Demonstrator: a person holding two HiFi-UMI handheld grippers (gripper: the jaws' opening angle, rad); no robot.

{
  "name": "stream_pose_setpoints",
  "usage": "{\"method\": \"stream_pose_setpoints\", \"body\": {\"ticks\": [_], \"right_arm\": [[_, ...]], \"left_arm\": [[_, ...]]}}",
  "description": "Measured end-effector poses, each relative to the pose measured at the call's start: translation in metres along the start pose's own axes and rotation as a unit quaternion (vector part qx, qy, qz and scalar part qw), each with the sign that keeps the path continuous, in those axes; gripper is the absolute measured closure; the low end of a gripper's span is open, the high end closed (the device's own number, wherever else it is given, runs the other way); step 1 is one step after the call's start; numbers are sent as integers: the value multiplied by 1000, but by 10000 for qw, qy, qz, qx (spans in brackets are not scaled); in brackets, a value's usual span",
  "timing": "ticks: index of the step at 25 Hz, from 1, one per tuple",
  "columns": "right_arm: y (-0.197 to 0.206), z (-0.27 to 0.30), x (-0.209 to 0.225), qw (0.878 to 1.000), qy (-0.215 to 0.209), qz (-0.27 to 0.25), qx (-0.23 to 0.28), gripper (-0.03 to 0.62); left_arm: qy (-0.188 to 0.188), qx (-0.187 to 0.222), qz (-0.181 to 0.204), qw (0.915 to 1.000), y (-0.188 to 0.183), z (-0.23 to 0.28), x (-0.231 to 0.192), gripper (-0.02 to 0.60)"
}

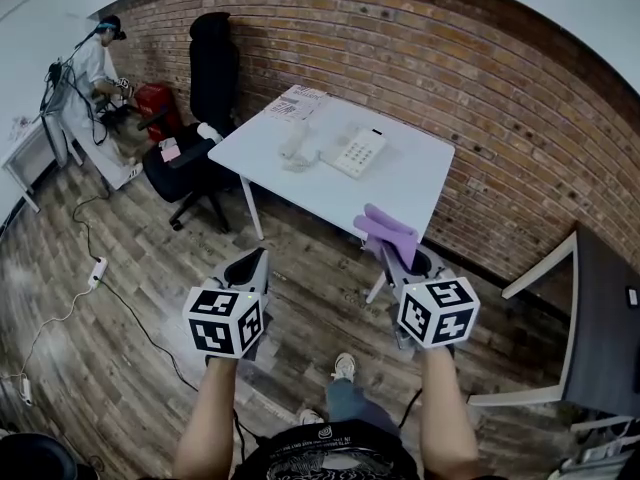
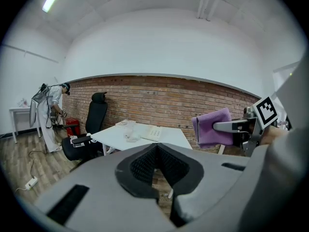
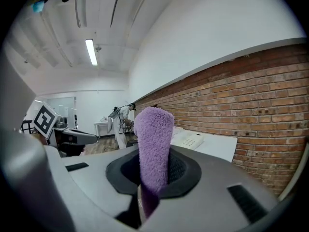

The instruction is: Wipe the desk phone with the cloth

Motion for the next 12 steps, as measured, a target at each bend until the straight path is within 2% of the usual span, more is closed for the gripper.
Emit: {"method": "stream_pose_setpoints", "body": {"ticks": [6, 12], "right_arm": [[-4, 35, 19, 10000, -41, 27, -48, 549], [-20, 81, 61, 9999, -106, 58, -81, 549]], "left_arm": [[15, -102, 12, 9999, -9, 35, -14, 575], [15, -168, 64, 9998, -36, 94, -21, 575]]}}
Point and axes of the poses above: the fingertips, and each gripper's own axes: z forward along the fingers, x to its right, y out of its underside, the point moved 10 cm from there along -z, backward along the fingers, and after that the axes turned 10 degrees about -x, right-handed, at the moved point
